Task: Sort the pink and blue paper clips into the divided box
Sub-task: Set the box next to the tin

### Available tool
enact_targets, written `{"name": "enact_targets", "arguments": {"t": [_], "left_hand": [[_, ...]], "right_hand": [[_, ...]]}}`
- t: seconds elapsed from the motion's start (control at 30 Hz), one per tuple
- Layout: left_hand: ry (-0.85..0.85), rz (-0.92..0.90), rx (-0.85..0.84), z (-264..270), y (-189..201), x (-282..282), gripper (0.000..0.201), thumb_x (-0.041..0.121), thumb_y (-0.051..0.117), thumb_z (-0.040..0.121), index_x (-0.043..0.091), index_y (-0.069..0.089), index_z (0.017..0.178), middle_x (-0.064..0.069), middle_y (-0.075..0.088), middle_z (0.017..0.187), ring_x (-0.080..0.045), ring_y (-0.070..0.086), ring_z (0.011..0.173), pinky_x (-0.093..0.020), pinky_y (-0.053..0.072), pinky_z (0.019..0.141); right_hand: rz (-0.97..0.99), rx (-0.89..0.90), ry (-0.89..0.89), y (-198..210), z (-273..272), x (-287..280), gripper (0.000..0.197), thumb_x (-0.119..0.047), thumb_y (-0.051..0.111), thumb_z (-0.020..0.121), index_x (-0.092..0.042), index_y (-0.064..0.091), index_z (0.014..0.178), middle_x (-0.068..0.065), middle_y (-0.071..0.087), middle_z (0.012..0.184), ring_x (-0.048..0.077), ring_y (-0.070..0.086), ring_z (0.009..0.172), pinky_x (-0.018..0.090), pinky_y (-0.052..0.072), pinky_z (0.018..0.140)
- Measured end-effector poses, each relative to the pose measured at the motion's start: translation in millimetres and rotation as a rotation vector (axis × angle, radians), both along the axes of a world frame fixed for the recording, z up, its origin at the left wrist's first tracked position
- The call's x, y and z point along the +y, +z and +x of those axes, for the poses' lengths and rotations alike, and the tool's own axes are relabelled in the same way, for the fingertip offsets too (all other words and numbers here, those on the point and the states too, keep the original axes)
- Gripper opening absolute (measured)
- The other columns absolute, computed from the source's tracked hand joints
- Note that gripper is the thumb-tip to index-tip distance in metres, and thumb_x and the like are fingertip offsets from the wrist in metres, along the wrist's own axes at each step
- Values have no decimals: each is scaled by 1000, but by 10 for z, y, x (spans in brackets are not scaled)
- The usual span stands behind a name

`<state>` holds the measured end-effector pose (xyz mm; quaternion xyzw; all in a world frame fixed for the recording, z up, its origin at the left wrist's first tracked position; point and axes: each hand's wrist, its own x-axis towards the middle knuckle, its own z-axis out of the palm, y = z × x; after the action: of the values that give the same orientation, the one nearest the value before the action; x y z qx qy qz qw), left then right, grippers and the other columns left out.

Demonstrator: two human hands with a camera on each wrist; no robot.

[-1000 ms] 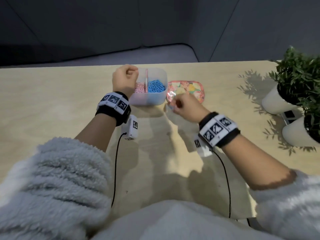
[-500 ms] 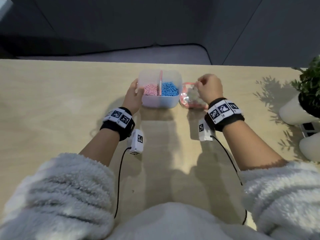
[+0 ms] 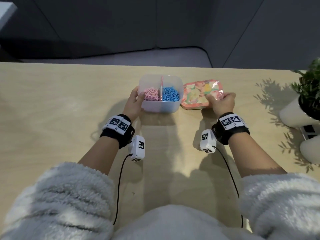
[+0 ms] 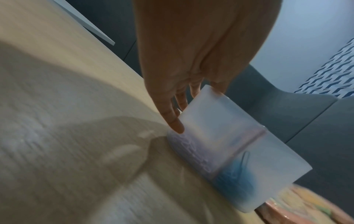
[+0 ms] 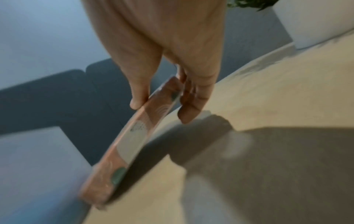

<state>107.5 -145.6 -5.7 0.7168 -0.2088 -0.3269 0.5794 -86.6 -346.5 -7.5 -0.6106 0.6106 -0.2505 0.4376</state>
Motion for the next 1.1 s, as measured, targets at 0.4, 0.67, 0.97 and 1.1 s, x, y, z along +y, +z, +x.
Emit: {"name": "enact_targets", "arguments": {"t": [0.4,0.67,0.97,1.1], "left_hand": [[22,80,2,-81,19,16,46,21,45,96,13,30,139,-14,43,137,-21,48,114,-44,41,104],[143,-25,91,-21,286,-293,44,30,32,99,10,31,138,0,47,117,-8,51,97,-9,43,67],[95,14,77,11,222,-398,44,21,36,98,11,28,140,-11,51,131,-24,58,112,-24,54,76],[86,13,65,48,227,-387,37,16,33,98,10,39,134,-7,55,117,-20,58,98,-20,54,55]], "right_hand": [[-173,-569,-140,629,287,292,38,-12,50,80,-10,50,118,6,56,107,15,55,88,27,48,79],[43,-423,147,341,802,687,49,-25,73,77,-12,51,119,5,60,116,19,61,103,29,55,83],[-115,-92,205,169,841,722,63,-42,72,72,-8,51,122,9,47,124,24,43,120,36,40,103],[-86,-123,197,150,862,768,63,-40,70,73,-9,48,123,7,43,124,24,44,119,40,41,104]]}}
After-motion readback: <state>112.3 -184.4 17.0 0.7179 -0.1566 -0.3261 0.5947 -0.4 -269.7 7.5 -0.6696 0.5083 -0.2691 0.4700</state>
